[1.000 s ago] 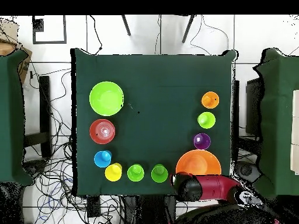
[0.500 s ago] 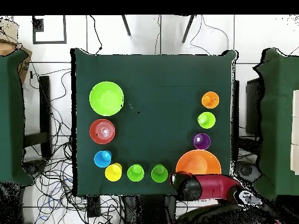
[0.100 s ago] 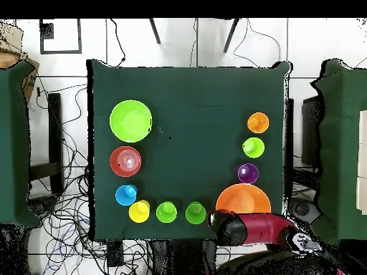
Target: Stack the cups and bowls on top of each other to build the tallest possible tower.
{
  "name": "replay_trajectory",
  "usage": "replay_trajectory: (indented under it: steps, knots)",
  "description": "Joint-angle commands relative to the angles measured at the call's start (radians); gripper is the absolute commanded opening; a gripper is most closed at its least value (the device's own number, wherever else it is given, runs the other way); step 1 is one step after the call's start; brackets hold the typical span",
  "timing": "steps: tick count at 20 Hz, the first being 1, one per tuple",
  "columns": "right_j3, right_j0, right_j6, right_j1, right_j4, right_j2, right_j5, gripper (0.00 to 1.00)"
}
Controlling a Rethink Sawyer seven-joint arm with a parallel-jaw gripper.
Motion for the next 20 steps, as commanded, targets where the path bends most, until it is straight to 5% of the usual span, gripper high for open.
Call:
replay_trajectory:
  steps: [1,20]
  knots:
    - [-0.075,-0.005,-0.051,0.023,-0.061,0.124,-0.001,0.00]
    - [-0.070,-0.003,-0.075,0.005,-0.068,0.135,0.037,0.00]
